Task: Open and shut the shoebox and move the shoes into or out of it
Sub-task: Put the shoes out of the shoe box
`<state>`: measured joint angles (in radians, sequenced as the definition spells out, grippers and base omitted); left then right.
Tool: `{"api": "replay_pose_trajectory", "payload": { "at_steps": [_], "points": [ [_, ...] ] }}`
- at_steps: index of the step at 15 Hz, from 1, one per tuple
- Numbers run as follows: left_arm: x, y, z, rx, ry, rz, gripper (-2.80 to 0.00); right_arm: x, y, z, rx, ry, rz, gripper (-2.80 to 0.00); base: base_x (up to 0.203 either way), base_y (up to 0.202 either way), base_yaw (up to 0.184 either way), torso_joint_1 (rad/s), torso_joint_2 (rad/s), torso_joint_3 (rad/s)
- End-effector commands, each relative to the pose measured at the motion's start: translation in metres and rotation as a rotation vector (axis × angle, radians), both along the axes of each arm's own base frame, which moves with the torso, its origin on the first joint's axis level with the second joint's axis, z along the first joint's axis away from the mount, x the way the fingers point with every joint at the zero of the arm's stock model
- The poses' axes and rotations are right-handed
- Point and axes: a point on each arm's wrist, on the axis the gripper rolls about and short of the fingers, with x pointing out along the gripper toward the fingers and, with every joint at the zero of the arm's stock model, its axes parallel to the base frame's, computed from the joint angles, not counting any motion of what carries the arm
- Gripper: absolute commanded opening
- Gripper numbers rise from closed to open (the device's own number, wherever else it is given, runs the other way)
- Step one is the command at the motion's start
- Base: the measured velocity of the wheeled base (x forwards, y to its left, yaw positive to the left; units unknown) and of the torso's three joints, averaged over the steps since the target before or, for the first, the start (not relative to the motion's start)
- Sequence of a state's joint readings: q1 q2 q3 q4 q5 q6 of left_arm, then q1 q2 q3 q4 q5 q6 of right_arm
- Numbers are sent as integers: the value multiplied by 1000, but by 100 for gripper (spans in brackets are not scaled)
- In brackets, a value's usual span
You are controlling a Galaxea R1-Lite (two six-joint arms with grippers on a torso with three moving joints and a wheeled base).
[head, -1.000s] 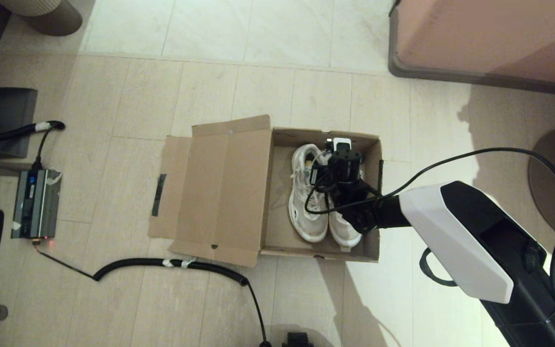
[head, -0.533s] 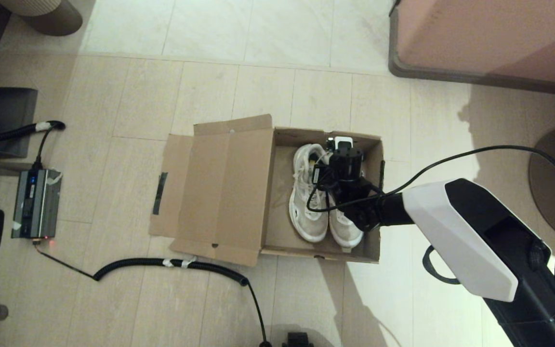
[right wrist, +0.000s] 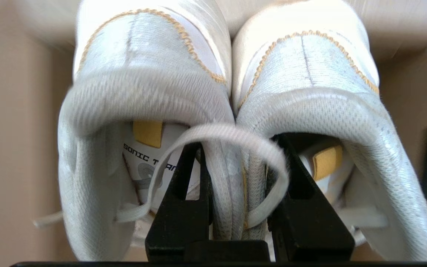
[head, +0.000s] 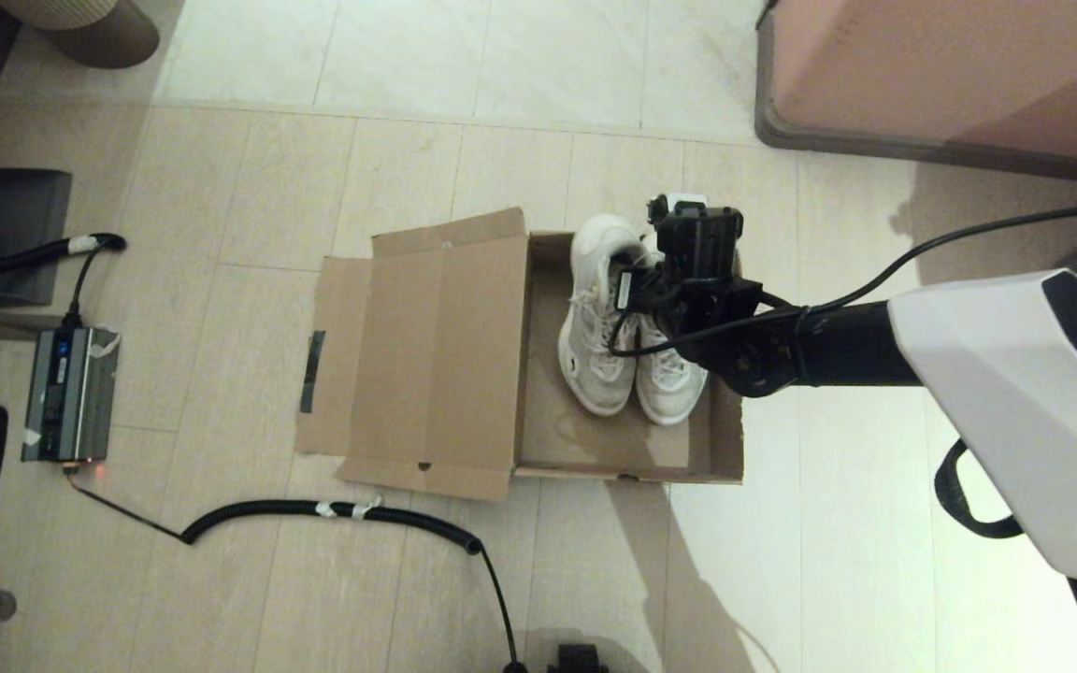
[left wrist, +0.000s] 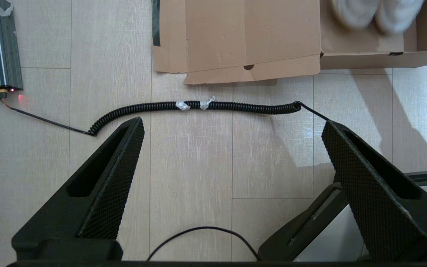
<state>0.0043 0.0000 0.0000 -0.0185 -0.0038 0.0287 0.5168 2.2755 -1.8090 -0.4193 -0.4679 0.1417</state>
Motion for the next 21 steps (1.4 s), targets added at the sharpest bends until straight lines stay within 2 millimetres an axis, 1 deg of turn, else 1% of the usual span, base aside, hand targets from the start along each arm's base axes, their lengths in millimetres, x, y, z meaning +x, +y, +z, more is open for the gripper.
{"api": "replay_pose_trajectory", "payload": {
  "at_steps": [1,3,5,7,8,11,12,13,15,16,18,20,21],
  "points": [
    [1,0,-2,0,9,1,0,-29,-8,52,46,-77,1,-280,0,0,0,0,0,0],
    [1,0,-2,0,9,1,0,-47,-15,76,58,-84,-1,-280,0,0,0,0,0,0],
    [1,0,-2,0,9,1,0,-62,-24,95,73,-106,-3,-280,0,0,0,0,0,0],
    [1,0,-2,0,9,1,0,-78,-40,120,97,-150,-19,-280,0,0,0,0,0,0],
    [1,0,-2,0,9,1,0,-86,-53,134,108,-173,-37,-280,0,0,0,0,0,0],
    [1,0,-2,0,9,1,0,-120,-93,177,144,-252,-81,-280,0,0,0,0,0,0],
    [1,0,-2,0,9,1,0,-132,-109,187,145,-263,-105,-280,0,0,0,0,0,0],
    [1,0,-2,0,9,0,0,-139,-128,192,134,-260,-139,-280,0,0,0,0,0,0],
    [1,0,-2,0,9,1,0,-147,-169,190,100,-243,-187,-280,0,0,0,0,0,0],
    [1,0,-2,0,9,0,0,-149,-188,184,80,-222,-193,-280,0,0,0,0,0,0],
    [1,0,-2,0,9,1,0,-155,-226,163,42,-153,-178,-280,0,0,0,0,0,0],
    [1,0,-2,0,9,0,0,-158,-245,140,28,-89,-121,-280,0,0,0,0,0,0],
    [1,0,-2,0,9,1,0,-156,-250,128,24,-81,-104,-280,0,0,0,0,0,0]
  ]
}}
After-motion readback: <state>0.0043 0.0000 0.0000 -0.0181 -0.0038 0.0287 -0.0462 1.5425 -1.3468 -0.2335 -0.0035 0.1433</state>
